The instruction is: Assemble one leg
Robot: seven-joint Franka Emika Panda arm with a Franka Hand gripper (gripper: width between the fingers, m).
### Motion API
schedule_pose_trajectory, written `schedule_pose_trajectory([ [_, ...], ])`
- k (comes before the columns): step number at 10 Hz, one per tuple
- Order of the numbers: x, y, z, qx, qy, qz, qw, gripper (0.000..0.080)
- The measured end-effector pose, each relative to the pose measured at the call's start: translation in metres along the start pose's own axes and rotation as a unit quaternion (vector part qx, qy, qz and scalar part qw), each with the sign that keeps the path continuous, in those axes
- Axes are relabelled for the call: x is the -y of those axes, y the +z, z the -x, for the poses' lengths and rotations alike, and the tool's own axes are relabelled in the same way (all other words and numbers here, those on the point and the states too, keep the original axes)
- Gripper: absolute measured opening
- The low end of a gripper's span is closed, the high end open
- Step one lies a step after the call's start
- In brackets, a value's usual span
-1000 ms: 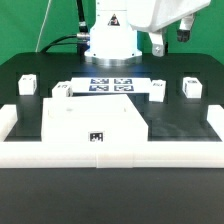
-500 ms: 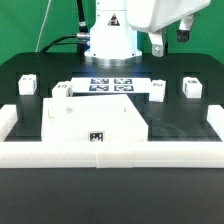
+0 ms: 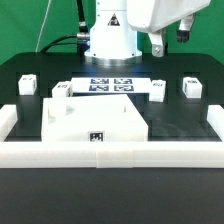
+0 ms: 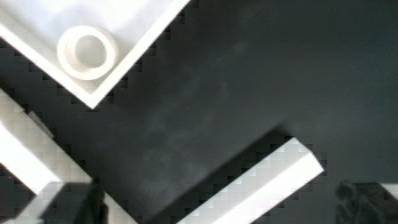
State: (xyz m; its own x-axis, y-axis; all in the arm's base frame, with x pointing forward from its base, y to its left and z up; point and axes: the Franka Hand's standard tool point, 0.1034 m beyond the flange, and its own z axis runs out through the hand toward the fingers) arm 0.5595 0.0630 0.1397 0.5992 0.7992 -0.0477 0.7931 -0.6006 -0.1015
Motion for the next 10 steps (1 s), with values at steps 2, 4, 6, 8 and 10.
schedule_pose_trajectory([
  [2,0.002,0.012,0.02,0.006,-0.105,-0.007,0.994,0.065],
  [4,0.009,0.026,0.036,0.017,-0.189,-0.015,0.982,0.065],
  [6,0.011,0.031,0.044,0.023,-0.201,-0.016,0.979,0.065],
  [8,0.011,0.031,0.044,0.023,-0.2,-0.016,0.979,0.065],
  [10,-0.001,0.036,0.052,0.012,-0.259,-0.001,0.966,0.065],
])
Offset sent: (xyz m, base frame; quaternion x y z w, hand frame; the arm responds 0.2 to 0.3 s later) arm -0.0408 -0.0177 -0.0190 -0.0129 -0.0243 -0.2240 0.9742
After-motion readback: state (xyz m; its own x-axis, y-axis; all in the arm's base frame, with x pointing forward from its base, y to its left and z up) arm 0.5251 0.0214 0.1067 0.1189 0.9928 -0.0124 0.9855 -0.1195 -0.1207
